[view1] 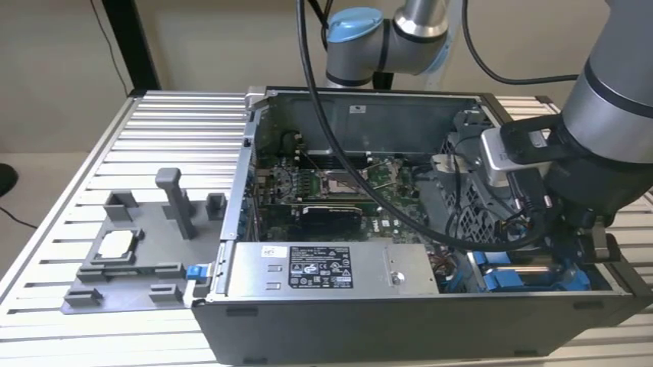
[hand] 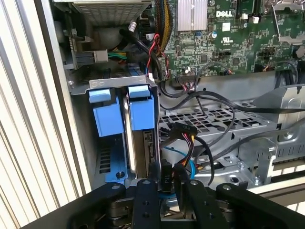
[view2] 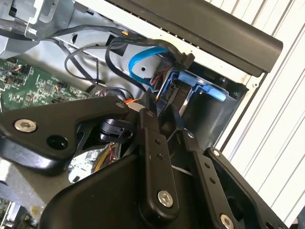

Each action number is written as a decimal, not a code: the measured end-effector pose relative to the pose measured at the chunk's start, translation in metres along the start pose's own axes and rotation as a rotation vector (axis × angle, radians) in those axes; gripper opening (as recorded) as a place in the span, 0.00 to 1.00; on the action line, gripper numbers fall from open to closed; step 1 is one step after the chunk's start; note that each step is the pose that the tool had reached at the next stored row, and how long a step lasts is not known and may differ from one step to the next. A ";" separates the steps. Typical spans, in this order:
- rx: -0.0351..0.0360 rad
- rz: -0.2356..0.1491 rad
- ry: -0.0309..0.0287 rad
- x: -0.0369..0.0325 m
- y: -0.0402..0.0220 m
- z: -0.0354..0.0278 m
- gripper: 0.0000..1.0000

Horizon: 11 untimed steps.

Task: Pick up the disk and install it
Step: 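Insert the first disk wire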

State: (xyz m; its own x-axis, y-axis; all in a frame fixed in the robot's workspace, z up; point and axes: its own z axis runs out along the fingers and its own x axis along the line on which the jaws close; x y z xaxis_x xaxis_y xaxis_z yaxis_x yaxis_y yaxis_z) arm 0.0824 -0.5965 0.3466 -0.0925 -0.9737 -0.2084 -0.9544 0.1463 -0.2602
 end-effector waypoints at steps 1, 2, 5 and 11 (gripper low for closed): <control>0.0000 0.000 0.0002 0.0000 0.0000 0.0000 1.00; 0.0000 0.000 0.0003 0.0000 0.0000 0.0000 1.00; 0.0001 0.000 0.0006 0.0000 -0.0001 0.0000 1.00; 0.0001 -0.001 0.0014 -0.0001 -0.0001 0.0000 0.00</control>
State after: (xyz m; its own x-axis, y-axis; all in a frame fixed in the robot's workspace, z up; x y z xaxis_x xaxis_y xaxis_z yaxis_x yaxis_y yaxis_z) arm 0.0825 -0.5965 0.3466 -0.0923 -0.9740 -0.2070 -0.9544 0.1458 -0.2604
